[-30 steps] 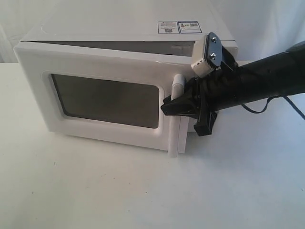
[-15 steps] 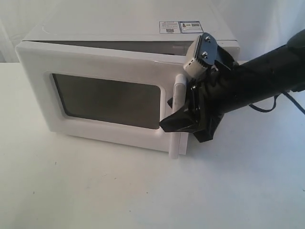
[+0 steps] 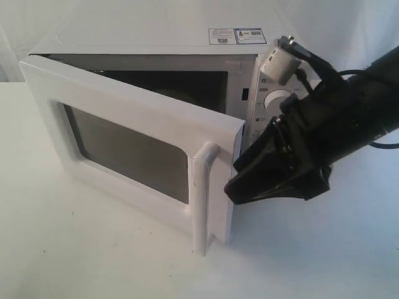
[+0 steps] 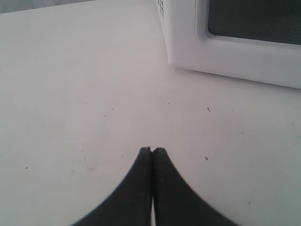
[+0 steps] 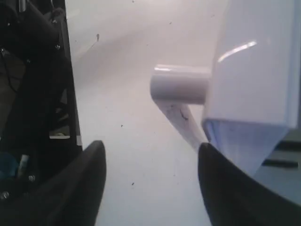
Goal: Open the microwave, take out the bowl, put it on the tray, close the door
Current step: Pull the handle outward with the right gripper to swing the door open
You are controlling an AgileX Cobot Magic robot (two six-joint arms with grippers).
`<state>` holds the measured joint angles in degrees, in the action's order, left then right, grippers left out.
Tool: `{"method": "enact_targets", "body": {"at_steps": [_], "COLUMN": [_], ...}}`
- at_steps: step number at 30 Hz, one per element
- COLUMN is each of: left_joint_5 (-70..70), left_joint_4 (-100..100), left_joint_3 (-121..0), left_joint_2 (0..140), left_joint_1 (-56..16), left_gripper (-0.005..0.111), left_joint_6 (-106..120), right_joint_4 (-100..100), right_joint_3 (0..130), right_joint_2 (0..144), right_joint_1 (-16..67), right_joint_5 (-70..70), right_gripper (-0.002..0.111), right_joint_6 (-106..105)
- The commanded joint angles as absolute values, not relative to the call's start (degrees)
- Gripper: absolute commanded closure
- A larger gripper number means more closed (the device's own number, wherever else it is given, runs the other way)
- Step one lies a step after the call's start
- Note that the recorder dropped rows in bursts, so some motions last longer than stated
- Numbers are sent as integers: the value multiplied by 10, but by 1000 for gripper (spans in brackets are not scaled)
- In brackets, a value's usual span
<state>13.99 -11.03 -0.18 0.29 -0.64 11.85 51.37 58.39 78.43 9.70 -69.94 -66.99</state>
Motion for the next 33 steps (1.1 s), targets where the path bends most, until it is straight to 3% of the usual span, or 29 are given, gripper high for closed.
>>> {"method": "enact_targets", "body": {"at_steps": [1, 6, 13, 18, 27, 33], "left_joint_5": [142, 142, 142, 142, 142, 142], "left_joint_4": [-117, -117, -117, -117, -117, -117], "left_joint_3": [0, 0, 0, 0, 0, 0], "left_joint_2": [0, 0, 0, 0, 0, 0], "left_joint_1": [-7, -7, -7, -7, -7, -7], "left_gripper": [107, 107, 107, 107, 107, 107], "left_joint_6": [120, 120, 120, 120, 120, 120], "right_joint_4": [448, 397, 391, 428, 482, 488], "right_joint_3": [588, 588, 588, 588, 588, 588], "right_joint_2": [769, 769, 769, 772, 789, 789], "right_joint_1": [97, 97, 97, 97, 139, 144], "right_joint_5": [-700, -700, -495, -390, -516, -478], "right_gripper": [54, 62, 108, 108, 108, 108], "right_joint_6": [-585, -545, -536, -537, -665, -632]}}
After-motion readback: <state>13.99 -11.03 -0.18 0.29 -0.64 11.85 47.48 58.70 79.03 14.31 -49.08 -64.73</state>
